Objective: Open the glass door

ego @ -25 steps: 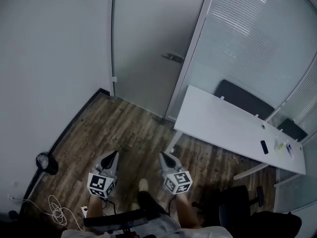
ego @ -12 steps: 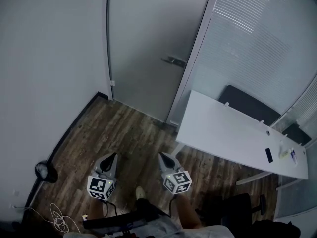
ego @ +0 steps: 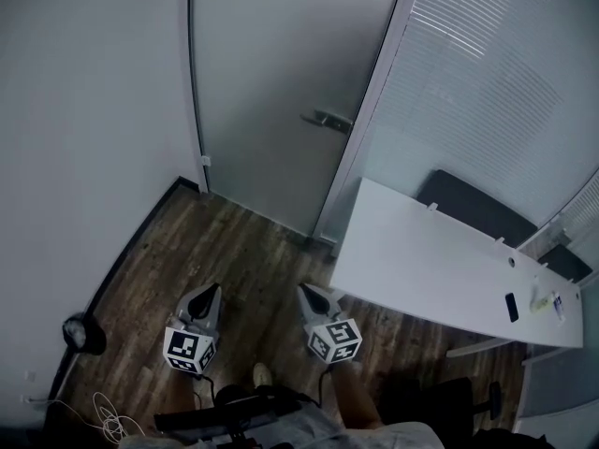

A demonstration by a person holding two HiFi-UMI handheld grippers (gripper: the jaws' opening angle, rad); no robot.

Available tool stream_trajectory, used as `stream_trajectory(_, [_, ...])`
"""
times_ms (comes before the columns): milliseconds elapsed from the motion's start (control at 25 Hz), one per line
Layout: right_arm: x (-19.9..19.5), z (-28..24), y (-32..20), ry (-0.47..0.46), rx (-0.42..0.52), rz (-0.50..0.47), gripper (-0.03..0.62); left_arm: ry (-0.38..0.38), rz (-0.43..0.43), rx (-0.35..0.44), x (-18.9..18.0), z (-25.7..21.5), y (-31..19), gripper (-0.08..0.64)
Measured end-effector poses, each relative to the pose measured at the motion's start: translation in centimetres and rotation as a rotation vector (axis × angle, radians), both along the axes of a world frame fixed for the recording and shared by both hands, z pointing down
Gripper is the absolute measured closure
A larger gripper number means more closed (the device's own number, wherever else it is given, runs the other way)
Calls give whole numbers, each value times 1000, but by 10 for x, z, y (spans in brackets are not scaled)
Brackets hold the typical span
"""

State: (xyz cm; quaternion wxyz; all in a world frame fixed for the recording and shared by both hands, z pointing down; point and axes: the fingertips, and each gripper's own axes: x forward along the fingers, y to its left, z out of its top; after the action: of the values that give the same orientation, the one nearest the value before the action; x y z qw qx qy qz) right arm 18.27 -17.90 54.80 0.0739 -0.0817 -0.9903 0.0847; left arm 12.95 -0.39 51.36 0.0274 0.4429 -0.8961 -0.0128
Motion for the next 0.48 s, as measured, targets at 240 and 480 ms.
stream_trajectory(240, [-24,4,-22,7,-14,14,591,5,14,-17,-30,3,-24,557])
stream_trajectory(480, [-51,7,-40,6,-24,50,591,6,55,-16,-63,3,-47,557])
